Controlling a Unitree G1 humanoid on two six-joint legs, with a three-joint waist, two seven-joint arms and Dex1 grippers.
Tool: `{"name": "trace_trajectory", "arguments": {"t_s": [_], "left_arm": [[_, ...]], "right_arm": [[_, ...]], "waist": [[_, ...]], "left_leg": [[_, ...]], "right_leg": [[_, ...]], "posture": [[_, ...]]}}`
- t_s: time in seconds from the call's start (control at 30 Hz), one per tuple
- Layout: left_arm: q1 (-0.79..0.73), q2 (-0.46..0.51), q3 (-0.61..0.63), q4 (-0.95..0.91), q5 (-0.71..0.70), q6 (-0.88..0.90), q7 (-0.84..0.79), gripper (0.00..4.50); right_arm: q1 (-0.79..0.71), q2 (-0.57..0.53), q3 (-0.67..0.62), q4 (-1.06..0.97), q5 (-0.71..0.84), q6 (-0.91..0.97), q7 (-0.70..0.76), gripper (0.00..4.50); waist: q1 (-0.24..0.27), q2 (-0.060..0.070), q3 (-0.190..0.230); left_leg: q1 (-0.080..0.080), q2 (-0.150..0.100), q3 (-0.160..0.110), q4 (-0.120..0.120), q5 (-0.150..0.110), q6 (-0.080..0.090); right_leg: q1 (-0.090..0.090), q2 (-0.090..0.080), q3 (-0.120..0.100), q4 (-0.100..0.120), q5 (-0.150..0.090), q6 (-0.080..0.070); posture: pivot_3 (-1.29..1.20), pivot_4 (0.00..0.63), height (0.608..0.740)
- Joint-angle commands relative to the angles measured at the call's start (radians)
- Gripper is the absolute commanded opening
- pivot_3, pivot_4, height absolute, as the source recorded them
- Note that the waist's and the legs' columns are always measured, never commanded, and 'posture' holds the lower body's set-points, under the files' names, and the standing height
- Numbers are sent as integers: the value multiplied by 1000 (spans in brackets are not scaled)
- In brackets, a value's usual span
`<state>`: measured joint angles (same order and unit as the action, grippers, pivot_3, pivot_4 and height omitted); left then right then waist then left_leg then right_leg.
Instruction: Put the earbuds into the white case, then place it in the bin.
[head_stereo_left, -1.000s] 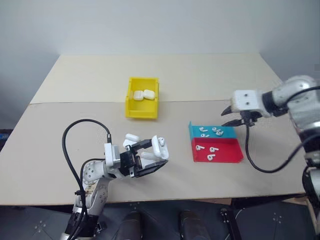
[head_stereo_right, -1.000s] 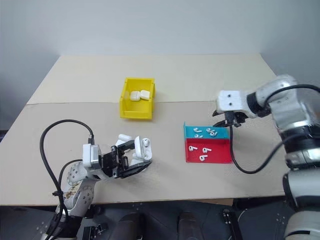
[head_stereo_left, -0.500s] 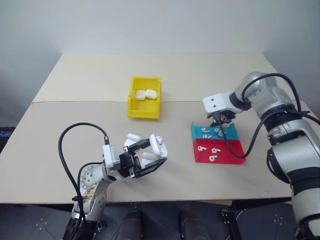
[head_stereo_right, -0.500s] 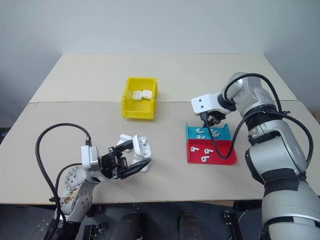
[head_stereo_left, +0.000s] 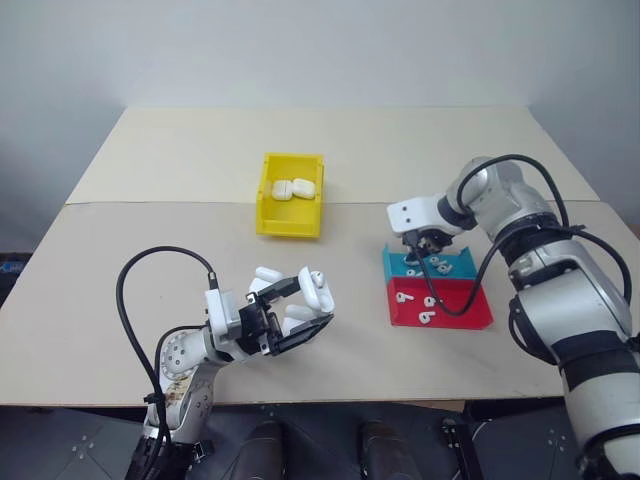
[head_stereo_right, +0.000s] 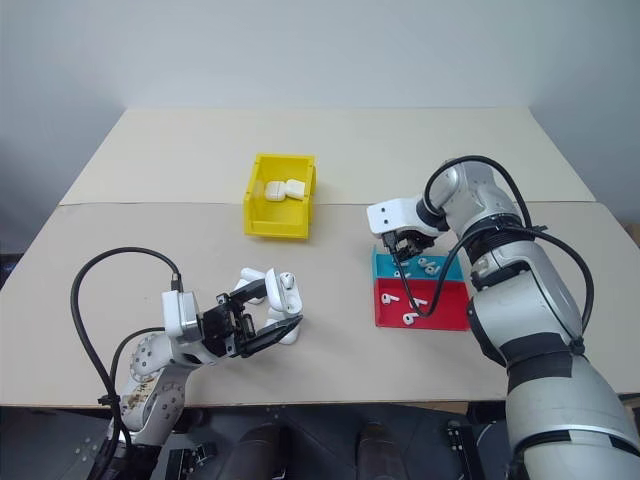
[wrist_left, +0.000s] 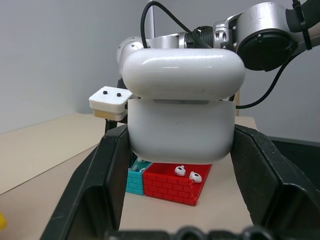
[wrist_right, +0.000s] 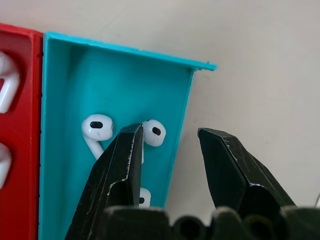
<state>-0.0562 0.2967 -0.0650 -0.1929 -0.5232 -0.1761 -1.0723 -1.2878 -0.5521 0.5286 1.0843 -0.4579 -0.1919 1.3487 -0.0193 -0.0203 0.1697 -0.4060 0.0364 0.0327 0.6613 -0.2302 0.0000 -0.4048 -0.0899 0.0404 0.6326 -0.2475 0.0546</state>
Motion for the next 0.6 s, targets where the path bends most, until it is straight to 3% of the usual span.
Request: {"name": "trace_trajectory", "arguments": {"t_s": [0.03, 0.6], "left_arm": [[5, 4, -6, -41, 4, -25, 2, 2757], [2, -3, -15, -43, 12, -26, 16, 2757]], "right_arm": [[-5, -4, -7, 0, -8, 0, -2, 2191], [12, 5, -11, 10, -16, 23, -27, 2191]], "waist": [[0, 0, 0], [-2, 0, 0]], "left_leg": [[0, 0, 0, 0, 0, 0], [0, 0, 0, 0, 0, 0]], "right_leg": [[0, 0, 0, 0, 0, 0], [0, 0, 0, 0, 0, 0]], "posture": [[0, 150, 740], [0, 150, 740]]}}
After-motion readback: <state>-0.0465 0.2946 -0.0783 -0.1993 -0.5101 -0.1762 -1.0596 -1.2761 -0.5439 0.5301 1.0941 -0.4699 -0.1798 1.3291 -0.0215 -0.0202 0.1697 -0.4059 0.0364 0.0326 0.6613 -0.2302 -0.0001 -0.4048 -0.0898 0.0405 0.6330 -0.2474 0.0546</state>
